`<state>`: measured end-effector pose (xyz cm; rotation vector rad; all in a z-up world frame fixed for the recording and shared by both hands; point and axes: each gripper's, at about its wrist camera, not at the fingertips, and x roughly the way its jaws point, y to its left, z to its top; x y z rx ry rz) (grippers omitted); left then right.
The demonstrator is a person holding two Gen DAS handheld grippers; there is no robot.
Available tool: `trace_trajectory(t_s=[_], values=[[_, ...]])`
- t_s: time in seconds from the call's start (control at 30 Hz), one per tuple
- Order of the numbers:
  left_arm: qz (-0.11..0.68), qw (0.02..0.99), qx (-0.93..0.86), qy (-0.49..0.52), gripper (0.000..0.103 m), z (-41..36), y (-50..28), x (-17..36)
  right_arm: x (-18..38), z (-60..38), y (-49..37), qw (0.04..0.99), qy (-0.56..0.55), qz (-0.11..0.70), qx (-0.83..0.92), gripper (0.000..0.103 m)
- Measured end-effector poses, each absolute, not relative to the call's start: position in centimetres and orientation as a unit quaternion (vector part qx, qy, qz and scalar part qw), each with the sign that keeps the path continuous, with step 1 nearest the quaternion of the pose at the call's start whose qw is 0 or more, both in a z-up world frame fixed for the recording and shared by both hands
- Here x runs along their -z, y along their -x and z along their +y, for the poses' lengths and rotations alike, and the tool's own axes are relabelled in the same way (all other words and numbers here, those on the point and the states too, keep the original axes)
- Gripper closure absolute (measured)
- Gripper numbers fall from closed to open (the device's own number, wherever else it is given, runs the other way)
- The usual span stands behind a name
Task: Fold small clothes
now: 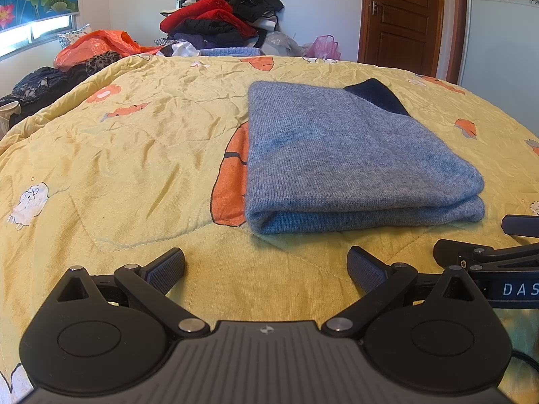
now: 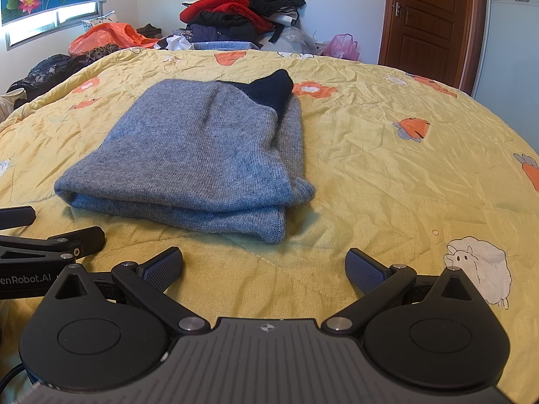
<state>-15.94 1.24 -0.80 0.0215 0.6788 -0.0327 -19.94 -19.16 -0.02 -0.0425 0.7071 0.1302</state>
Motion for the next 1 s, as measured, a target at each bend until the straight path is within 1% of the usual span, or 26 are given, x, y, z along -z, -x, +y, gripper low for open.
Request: trace_trajectory(t_s=[1.0], values=[[0.333, 0.943, 0.01, -0.01, 0.0, 1.28, 16.06, 0.75, 0.05, -19.14, 19.91, 0.936, 0.021, 0.346, -0.064, 0.0]])
